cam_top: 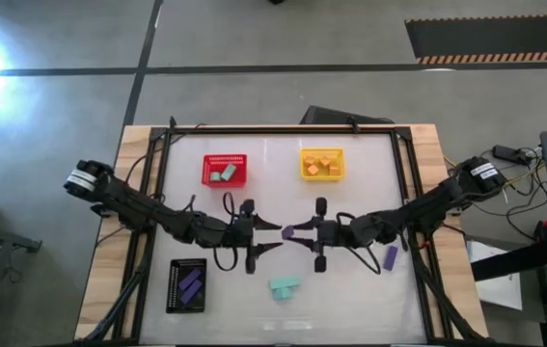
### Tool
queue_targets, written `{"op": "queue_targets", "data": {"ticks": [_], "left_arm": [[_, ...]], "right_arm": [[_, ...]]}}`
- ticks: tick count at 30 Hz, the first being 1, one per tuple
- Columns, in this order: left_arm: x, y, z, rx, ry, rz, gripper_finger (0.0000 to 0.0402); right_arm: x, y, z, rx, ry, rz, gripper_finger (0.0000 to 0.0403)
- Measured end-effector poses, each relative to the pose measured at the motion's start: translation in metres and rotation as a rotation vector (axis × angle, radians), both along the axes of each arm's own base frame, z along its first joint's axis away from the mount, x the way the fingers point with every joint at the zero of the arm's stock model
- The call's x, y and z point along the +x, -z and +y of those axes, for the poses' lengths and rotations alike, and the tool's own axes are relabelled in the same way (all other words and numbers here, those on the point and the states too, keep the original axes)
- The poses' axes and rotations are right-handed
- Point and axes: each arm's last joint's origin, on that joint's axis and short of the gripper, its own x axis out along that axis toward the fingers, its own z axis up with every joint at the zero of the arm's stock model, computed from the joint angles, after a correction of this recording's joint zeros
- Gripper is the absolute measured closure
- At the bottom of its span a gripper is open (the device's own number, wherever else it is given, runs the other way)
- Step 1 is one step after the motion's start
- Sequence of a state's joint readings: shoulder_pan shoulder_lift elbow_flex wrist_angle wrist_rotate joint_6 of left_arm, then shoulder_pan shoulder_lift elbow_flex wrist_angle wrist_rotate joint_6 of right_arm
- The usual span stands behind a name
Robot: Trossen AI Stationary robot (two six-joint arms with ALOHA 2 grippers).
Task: Sort & place blocks by color
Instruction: Put the purple block into the black bin
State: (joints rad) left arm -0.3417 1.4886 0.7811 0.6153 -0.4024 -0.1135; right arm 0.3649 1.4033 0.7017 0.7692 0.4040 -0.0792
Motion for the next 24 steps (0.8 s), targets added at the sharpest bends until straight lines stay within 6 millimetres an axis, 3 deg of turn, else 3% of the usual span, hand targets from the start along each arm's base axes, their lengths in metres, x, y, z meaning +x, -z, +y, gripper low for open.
{"op": "queue_targets", "data": {"ticks": [5,10,24], "left_arm": [[-0.006,-0.004,0.002,0.01,0.001,0.028,0.019],[-0.002,-0.011,0.004,0.023,-0.008,-0.056,0.0174],[0.02,0.012,0.004,0.025,-0.068,-0.143,0.0178]], "right_arm": [[-0.001,0.004,-0.002,-0.016,0.027,0.042,0.0319],[0.002,0.011,-0.006,-0.008,0.038,0.084,0.0319],[0.003,0.014,-0.008,-0.014,0.037,0.103,0.0319]]}}
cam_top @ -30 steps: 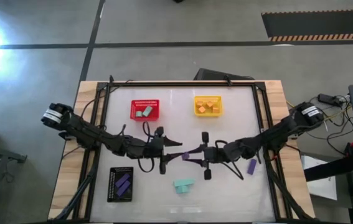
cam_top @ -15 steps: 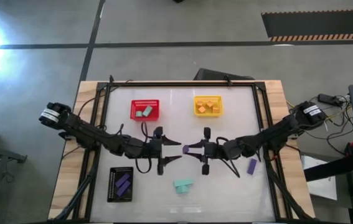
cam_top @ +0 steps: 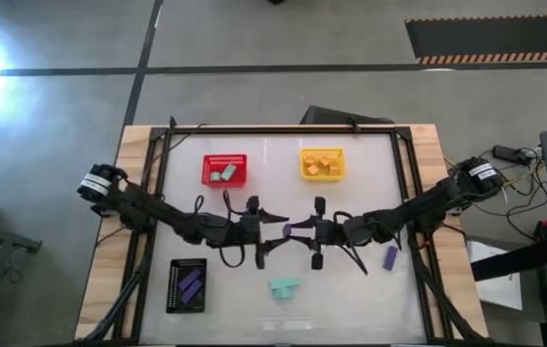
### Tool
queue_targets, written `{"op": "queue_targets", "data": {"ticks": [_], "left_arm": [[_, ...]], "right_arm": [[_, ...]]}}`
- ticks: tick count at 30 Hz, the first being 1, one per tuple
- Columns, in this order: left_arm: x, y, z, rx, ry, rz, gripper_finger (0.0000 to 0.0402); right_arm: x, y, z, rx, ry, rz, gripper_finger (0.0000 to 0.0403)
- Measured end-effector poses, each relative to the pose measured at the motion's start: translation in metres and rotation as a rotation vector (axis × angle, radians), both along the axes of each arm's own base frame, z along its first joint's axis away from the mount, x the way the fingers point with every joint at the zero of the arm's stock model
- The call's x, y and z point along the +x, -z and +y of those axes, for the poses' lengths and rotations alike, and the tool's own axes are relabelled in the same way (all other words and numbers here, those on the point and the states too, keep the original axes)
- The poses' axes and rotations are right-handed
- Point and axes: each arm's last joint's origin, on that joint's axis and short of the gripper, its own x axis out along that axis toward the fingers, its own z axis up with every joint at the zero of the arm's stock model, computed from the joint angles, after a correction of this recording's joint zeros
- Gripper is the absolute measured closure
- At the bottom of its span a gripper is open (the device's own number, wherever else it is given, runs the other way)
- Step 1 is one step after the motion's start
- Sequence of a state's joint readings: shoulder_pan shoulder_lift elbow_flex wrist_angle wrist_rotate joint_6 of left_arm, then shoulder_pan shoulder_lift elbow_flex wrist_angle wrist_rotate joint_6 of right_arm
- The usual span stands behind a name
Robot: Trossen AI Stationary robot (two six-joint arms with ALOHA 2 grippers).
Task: Sort & place blocks by color
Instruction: Put the purple block into the black bin
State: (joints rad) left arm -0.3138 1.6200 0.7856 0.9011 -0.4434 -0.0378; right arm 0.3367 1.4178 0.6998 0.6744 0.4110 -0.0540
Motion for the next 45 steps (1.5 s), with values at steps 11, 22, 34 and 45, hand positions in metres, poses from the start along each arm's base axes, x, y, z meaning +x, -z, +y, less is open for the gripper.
{"op": "queue_targets", "data": {"ticks": [11,22,34,45], "left_arm": [[0.002,0.005,0.0,0.021,-0.007,0.011,0.0307],[-0.006,-0.002,-0.001,-0.1,-0.001,0.126,0.0308],[-0.079,-0.037,-0.013,-0.645,-0.19,1.302,0.0308],[-0.099,-0.004,-0.053,-0.785,-0.266,1.63,0.0308]], "right_arm": [[0.0,0.002,0.0,-0.001,0.0,0.015,0.0307],[-0.018,-0.017,-0.006,-0.05,0.002,0.071,0.0207],[-0.06,-0.067,-0.022,-0.055,0.005,-0.001,0.0182],[-0.062,-0.067,-0.023,-0.102,0.0,0.015,0.0182]]}}
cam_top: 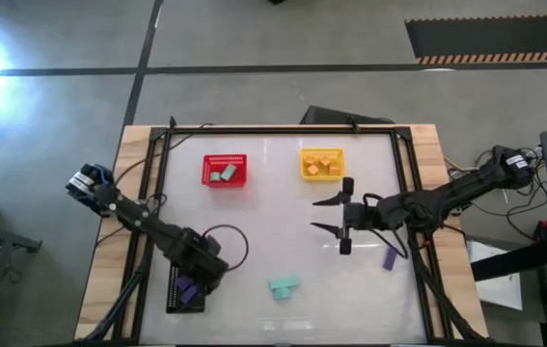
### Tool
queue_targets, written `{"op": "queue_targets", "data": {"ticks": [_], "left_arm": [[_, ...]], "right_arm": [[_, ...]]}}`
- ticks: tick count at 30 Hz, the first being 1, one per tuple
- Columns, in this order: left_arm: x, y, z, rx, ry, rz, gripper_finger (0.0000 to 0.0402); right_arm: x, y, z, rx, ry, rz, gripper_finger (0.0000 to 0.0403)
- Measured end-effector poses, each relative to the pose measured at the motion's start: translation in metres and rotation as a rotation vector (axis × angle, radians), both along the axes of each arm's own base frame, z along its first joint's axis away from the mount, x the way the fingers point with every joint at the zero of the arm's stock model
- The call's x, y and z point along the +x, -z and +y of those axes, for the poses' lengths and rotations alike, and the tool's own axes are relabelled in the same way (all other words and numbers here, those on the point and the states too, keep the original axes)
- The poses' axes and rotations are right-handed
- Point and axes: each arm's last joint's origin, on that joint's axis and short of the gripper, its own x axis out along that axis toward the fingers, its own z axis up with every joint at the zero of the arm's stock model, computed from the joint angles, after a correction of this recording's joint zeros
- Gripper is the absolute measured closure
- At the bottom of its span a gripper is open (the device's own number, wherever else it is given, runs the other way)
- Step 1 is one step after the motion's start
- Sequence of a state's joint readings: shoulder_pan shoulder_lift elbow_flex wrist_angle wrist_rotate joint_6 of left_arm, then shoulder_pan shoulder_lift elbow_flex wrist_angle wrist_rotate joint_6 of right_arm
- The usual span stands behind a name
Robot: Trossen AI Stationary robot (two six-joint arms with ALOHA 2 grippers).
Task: Sort & place blocks by color
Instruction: Put the purple block into the black bin, then put the light blue block into the red bin
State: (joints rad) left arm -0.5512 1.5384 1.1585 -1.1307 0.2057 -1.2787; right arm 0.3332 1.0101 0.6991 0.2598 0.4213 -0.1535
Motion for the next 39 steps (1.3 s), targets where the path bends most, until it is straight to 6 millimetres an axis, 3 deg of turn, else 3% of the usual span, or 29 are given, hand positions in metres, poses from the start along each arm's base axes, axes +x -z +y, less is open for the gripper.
{"op": "queue_targets", "data": {"ticks": [7,11,15,23,26,31,35,39], "left_arm": [[0.002,0.022,-0.014,0.046,0.038,0.077,0.0307],[0.004,0.029,-0.016,0.062,0.043,0.102,0.0257],[0.005,0.03,-0.016,0.063,0.042,0.104,0.0219],[0.013,0.016,-0.019,0.027,0.035,0.047,0.021],[0.025,0.006,-0.022,-0.001,0.065,-0.07,0.021],[0.052,-0.007,-0.032,0.065,0.244,-0.47,0.0209],[0.069,-0.008,-0.033,0.213,0.359,-0.736,0.0209],[0.074,-0.001,-0.03,0.425,0.459,-0.858,0.0208]], "right_arm": [[0.002,0.003,0.001,-0.019,-0.003,0.014,0.0182],[0.002,0.003,0.001,-0.019,-0.002,0.013,0.0182],[0.002,0.003,0.001,-0.017,-0.002,0.012,0.0182],[0.002,0.003,0.001,-0.015,-0.002,0.012,0.0182],[0.002,0.003,0.001,-0.015,-0.002,0.012,0.0182],[0.002,0.003,0.001,-0.015,-0.002,0.012,0.0182],[0.002,0.003,0.001,-0.007,-0.001,0.012,0.0182],[0.002,0.003,0.001,-0.007,-0.001,0.013,0.0182]]}}
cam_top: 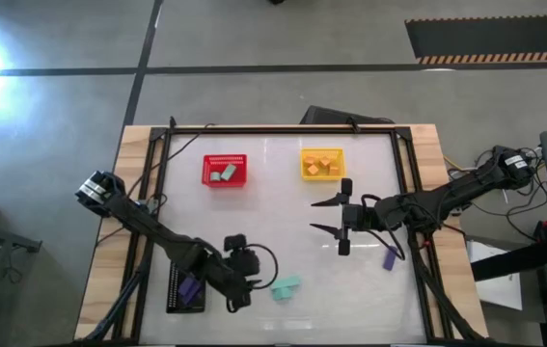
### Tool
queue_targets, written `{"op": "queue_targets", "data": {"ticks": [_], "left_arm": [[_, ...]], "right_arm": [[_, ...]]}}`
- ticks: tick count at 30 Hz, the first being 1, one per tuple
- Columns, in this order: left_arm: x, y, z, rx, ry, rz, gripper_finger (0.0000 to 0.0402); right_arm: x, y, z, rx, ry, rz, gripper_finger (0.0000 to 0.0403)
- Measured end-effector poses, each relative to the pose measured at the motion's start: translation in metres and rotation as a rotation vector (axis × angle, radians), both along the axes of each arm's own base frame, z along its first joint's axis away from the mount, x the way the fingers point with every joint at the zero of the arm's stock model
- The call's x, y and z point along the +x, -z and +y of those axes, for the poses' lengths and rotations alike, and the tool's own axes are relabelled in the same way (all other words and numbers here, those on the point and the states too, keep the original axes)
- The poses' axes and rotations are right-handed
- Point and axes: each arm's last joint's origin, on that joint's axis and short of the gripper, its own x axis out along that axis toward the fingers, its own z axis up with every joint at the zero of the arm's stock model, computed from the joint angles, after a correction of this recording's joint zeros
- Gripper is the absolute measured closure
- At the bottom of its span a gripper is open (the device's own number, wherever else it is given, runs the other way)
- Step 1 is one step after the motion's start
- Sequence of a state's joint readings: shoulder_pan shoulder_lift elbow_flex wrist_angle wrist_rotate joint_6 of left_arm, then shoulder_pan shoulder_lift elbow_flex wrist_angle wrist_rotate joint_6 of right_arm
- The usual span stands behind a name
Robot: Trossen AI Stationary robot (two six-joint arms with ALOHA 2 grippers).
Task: Sort & place blocks by color
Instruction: Put the light blue block into the red bin
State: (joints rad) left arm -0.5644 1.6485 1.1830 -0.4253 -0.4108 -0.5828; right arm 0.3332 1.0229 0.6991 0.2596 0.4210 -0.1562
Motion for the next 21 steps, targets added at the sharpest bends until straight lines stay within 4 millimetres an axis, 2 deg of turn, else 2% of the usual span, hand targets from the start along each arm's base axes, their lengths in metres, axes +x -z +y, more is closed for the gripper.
{"op": "queue_targets", "data": {"ticks": [4,13,21], "left_arm": [[-0.001,0.016,0.005,0.123,0.031,-0.059,0.0208],[-0.002,0.063,0.023,0.096,0.003,-0.303,0.0208],[0.014,0.088,0.018,0.179,0.054,-0.279,0.0208]], "right_arm": [[0.0,0.0,0.0,-0.001,0.0,0.0,0.0182],[0.0,0.0,0.0,-0.002,0.0,0.001,0.0182],[0.0,0.001,0.0,0.035,0.004,0.007,0.0182]]}}
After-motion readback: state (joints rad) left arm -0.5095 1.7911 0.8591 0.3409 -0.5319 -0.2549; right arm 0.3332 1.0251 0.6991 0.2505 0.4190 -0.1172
